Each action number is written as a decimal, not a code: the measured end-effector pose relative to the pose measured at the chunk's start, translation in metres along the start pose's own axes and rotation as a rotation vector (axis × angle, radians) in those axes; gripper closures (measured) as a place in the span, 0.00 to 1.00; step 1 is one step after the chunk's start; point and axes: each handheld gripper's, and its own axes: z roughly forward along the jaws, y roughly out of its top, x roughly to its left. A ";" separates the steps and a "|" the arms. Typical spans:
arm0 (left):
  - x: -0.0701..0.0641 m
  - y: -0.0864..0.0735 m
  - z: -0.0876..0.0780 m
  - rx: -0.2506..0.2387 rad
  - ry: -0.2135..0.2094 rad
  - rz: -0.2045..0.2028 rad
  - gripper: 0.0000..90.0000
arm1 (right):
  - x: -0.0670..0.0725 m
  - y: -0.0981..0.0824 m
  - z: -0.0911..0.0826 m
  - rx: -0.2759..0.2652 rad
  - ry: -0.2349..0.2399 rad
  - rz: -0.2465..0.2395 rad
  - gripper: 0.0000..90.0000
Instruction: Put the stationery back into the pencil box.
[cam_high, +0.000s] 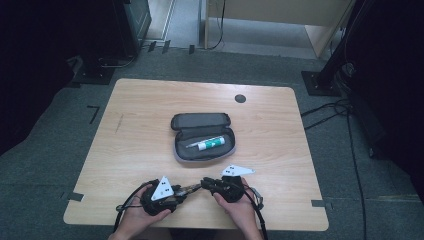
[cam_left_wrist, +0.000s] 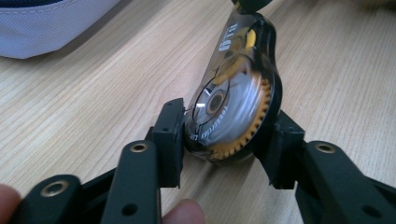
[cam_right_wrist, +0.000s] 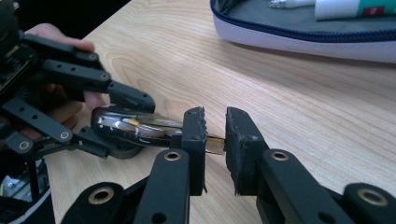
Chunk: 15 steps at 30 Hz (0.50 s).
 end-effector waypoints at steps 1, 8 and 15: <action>0.000 0.000 0.000 -0.002 -0.014 0.001 0.69 | -0.001 0.000 0.000 0.004 -0.006 0.012 0.86; -0.005 0.002 0.001 0.003 -0.042 0.038 0.77 | 0.003 0.001 0.015 0.041 -0.012 -0.001 0.87; -0.005 0.002 0.000 0.001 -0.056 0.043 0.82 | 0.009 0.005 0.014 -0.002 -0.034 -0.038 0.81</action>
